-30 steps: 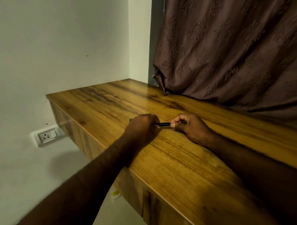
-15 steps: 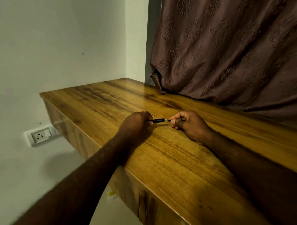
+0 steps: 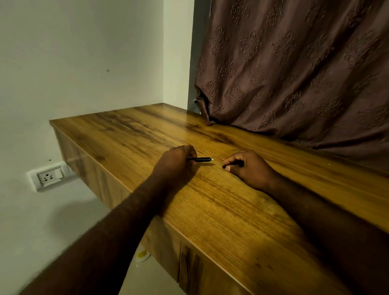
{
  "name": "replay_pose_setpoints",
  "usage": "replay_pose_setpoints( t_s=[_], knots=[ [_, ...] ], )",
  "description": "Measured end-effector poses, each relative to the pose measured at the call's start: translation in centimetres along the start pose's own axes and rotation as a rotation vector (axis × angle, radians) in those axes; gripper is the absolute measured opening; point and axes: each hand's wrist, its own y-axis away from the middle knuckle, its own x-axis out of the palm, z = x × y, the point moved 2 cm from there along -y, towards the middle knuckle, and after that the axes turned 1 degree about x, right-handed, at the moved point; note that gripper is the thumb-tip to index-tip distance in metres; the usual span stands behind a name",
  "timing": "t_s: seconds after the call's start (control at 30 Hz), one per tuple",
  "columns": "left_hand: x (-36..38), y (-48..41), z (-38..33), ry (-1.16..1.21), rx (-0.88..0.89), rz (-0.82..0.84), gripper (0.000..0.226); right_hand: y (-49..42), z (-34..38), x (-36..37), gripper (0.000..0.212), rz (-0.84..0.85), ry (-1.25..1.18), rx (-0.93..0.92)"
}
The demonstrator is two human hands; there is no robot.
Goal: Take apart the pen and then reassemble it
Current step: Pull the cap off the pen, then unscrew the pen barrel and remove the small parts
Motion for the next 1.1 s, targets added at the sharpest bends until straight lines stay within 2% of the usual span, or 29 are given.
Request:
replay_pose_setpoints(
  t_s=[0.43,0.63,0.7,0.8,0.87,0.97,1.07,1.1],
  knots=[
    [-0.2,0.2,-0.3,0.038,0.052,0.002,0.02,0.2,0.4,-0.3,0.019,0.021,-0.029,0.017],
    [-0.1,0.3,-0.3,0.014,0.066,-0.02,0.013,0.3,0.2,-0.2,0.023,0.046,-0.079,0.049],
    [-0.1,0.3,-0.3,0.022,0.071,-0.023,0.015,0.1,-0.1,-0.3,0.026,0.015,-0.165,0.097],
    [-0.1,0.2,-0.3,0.029,0.071,0.0,0.027,-0.2,-0.7,-0.7,0.02,-0.11,-0.347,0.179],
    [0.0,0.1,-0.4,0.015,0.072,0.015,0.026,-0.3,-0.7,-0.9,0.017,-0.176,-0.405,0.212],
    [0.0,0.1,-0.5,-0.007,0.094,0.01,0.023,0.0,-0.1,-0.8,0.021,-0.215,-0.29,0.152],
    [-0.1,0.1,-0.8,-0.001,0.096,0.034,0.032,0.4,0.8,-0.4,0.004,-0.189,-0.179,0.048],
    [-0.1,0.1,-0.8,0.001,0.088,0.047,0.038,0.5,1.1,-0.2,0.007,-0.169,-0.156,0.023]
  ],
)
